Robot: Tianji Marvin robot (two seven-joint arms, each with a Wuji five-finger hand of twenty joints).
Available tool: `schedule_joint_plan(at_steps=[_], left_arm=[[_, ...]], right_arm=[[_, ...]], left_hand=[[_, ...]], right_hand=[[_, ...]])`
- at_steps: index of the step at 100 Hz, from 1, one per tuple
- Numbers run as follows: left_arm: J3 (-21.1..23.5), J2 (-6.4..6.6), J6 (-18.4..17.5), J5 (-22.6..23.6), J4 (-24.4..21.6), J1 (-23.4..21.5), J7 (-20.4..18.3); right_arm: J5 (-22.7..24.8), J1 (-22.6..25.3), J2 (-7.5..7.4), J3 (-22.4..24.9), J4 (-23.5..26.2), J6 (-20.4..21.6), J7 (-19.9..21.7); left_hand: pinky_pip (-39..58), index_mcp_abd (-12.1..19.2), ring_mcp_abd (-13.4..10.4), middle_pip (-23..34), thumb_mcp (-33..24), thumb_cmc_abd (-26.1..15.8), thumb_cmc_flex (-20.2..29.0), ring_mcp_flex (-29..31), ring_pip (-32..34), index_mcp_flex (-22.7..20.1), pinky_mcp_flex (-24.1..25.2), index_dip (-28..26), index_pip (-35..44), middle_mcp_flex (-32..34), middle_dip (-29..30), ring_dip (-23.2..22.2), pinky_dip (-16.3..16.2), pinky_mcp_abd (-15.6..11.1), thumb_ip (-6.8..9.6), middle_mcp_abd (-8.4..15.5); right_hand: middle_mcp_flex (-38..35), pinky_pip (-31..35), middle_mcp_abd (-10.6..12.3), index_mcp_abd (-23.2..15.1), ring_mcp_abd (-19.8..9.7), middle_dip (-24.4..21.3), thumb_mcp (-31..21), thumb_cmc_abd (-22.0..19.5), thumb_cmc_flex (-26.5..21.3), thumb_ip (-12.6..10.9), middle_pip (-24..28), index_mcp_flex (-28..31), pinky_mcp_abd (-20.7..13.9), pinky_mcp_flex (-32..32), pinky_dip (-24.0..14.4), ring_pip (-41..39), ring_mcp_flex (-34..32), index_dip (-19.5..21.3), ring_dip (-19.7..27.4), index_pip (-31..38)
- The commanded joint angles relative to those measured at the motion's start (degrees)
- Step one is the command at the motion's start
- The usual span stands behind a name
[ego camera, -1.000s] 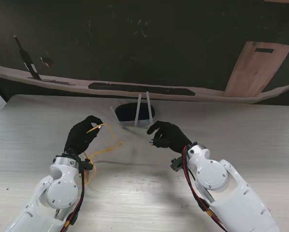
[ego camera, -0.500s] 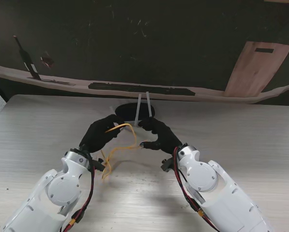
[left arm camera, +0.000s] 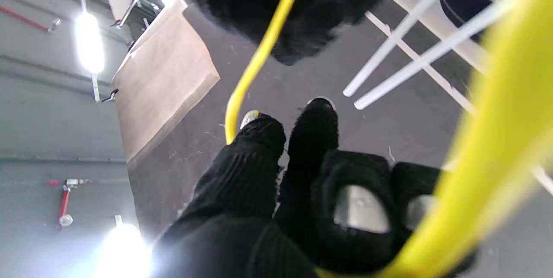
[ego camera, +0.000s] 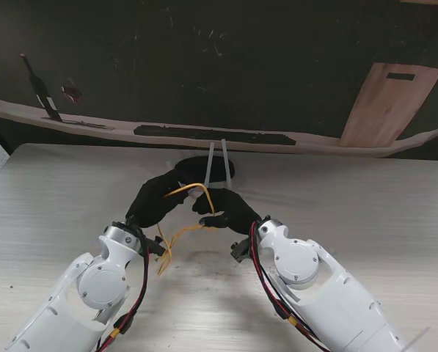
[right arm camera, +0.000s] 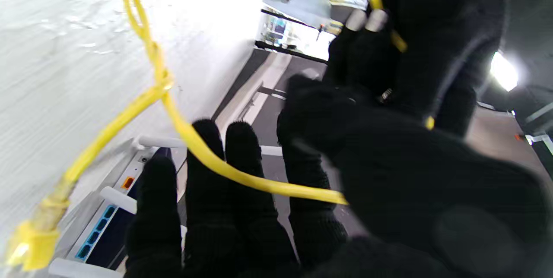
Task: Untangle the Ethernet cable and plug it into the router
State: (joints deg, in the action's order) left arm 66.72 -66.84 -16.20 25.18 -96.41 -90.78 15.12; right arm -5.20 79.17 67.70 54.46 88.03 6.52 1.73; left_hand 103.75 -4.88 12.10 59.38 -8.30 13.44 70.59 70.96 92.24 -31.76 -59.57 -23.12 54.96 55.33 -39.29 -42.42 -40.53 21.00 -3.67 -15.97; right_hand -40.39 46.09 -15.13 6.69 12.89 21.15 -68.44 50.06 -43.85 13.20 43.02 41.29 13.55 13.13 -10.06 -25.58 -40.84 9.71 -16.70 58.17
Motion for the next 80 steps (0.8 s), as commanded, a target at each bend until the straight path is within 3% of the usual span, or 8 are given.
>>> schedule_joint_plan(at_steps=[1,22,29,37,47,53,59,80], left_arm=[[-0.1,-0.35,1.2,1.6,0.4,0.0,0.2],[0.1,-0.67,3.1,3.1,1.9,-0.1,2.5],[0.1,-0.82,3.7,3.4,2.5,0.0,3.3],[0.3,-1.0,4.7,4.5,3.6,0.3,4.9],[0.7,-1.17,6.6,7.4,5.3,0.7,7.8],[1.2,-1.19,8.3,9.9,6.5,0.9,10.0],[1.9,-1.23,10.3,12.1,7.6,0.9,12.3],[5.3,-1.91,14.6,14.3,10.1,0.2,18.7]], right_arm=[[-0.2,1.2,0.7,0.4,1.7,0.4,0.4],[-11.5,3.8,1.49,3.1,5.2,-2.2,1.3],[-14.2,4.5,1.63,3.9,6.0,-3.4,1.7],[-15.9,5.0,1.65,4.7,6.7,-4.8,2.1],[-17.1,5.4,1.14,6.1,7.2,-6.6,4.7],[-17.7,5.7,0.49,7.4,7.5,-8.3,7.6],[-17.4,5.9,-0.2,8.7,7.6,-9.6,10.2],[-15.4,6.4,-2.89,12.3,7.6,-11.3,20.0]], left_hand=[[14.0,0.7,7.4,-0.2,1.4,-3.0,3.4,1.6,1.4,0.3,-2.1,0.2,0.0,1.0,-1.0,0.5,1.1,-1.0,1.01,1.0],[14.0,0.6,7.4,-0.4,1.5,-2.9,3.4,1.7,1.4,0.2,-2.1,0.2,0.0,1.1,-0.9,0.6,1.3,-0.7,1.06,0.9],[13.9,0.6,7.4,-0.4,1.5,-2.9,3.4,1.6,1.3,0.3,-2.1,0.2,0.0,1.1,-0.9,0.6,1.3,-0.7,1.08,1.0],[13.8,0.7,7.6,-0.4,1.5,-2.8,3.4,1.6,1.1,0.2,-2.1,0.2,0.0,1.2,-0.9,0.7,1.4,-0.4,1.08,1.0],[13.7,1.0,7.7,-0.4,1.6,-2.7,3.4,1.6,1.0,0.1,-2.0,0.2,0.1,1.2,-0.8,0.7,1.5,-0.1,1.03,1.0],[13.7,1.2,7.8,-0.4,1.6,-2.6,3.4,1.6,0.9,0.0,-2.1,0.2,0.1,1.3,-0.8,0.7,1.6,0.0,1.03,1.1],[13.7,1.2,7.8,-0.4,1.6,-2.5,3.4,1.6,0.9,0.0,-2.1,0.2,0.1,1.4,-0.8,0.7,1.6,0.1,1.03,1.2],[13.9,0.4,8.1,-0.2,1.3,-2.8,3.4,1.7,1.0,0.6,-2.1,-0.1,0.4,1.1,-0.8,0.7,1.6,0.3,0.98,1.1]], right_hand=[[-6.1,2.6,0.8,-2.8,0.9,-0.7,-1.3,-2.0,-6.5,2.2,-1.0,3.4,2.1,4.4,0.7,-1.3,-6.8,-3.2,0.0,5.8],[-14.7,11.9,-3.2,-4.1,5.1,-0.1,-6.7,-7.5,-11.1,4.6,1.8,9.4,13.0,19.5,0.1,-9.5,-19.2,4.8,-1.3,4.6],[-14.7,23.9,-6.8,-4.2,6.1,0.8,-6.0,-9.0,-11.0,4.6,5.9,9.1,18.9,30.8,-2.1,-19.4,-25.6,6.2,-3.7,3.8],[-14.5,34.0,-8.7,-4.0,3.3,1.3,-5.1,-11.1,-10.2,4.0,8.0,7.8,20.6,42.4,-5.9,-30.0,-33.0,6.1,-6.5,2.8],[-15.2,50.1,-10.7,-3.0,-2.1,2.5,-3.9,-12.8,-9.1,3.1,9.5,6.2,13.6,50.4,-19.5,-51.4,-33.9,3.5,-12.5,2.1],[-15.9,63.1,-11.4,-2.5,-5.3,3.2,-3.1,-13.8,-8.0,2.4,10.3,5.1,3.6,53.6,-26.5,-63.1,-34.0,1.3,-17.6,2.0],[-17.1,71.4,-11.6,-2.0,-7.6,3.2,-2.4,-14.0,-7.1,2.0,10.8,4.1,-3.9,55.2,-28.6,-70.2,-34.0,-1.0,-21.0,2.0],[-26.1,73.9,-14.3,2.3,-3.6,8.2,5.7,-15.2,-3.7,0.9,20.0,1.9,-6.6,56.7,-39.1,-76.0,-33.7,-7.4,-25.7,4.4]])
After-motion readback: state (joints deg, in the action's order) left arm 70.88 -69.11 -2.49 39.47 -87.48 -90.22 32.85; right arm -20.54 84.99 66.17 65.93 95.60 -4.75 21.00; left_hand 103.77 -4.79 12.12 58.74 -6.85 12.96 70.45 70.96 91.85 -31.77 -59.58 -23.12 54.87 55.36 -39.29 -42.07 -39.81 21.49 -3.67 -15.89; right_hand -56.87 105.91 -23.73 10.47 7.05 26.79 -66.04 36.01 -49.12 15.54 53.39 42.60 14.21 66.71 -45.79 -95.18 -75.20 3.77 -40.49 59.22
